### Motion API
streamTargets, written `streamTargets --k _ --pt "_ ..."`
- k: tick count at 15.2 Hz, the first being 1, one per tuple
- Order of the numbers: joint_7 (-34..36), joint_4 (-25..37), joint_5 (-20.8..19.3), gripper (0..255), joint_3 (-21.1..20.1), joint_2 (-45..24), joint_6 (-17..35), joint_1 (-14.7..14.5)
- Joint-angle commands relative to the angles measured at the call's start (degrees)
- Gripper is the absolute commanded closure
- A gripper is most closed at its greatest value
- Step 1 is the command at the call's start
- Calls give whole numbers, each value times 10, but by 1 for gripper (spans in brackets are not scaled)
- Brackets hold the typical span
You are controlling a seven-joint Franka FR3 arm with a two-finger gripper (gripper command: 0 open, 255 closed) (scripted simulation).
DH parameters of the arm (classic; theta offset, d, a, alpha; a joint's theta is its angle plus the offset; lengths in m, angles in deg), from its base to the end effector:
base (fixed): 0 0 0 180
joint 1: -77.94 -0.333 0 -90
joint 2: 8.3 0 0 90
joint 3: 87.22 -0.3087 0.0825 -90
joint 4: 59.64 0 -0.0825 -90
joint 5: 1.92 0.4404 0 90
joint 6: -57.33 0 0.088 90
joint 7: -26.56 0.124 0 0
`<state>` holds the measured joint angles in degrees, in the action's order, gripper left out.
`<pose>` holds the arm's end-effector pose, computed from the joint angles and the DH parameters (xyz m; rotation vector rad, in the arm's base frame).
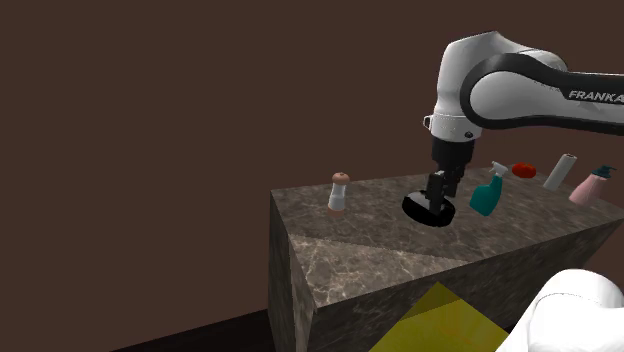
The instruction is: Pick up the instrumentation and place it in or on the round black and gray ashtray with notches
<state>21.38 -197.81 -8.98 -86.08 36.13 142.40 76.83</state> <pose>0.3561 -0.0170 0.5297 3.0261 0.1444 -0.2366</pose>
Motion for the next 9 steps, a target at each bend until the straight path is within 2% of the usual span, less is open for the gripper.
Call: streamTargets --k 1,9 --pt "0 0 0 0 0 0 0 0" --pt "-34 52 -4 0 43 -153 131 4"
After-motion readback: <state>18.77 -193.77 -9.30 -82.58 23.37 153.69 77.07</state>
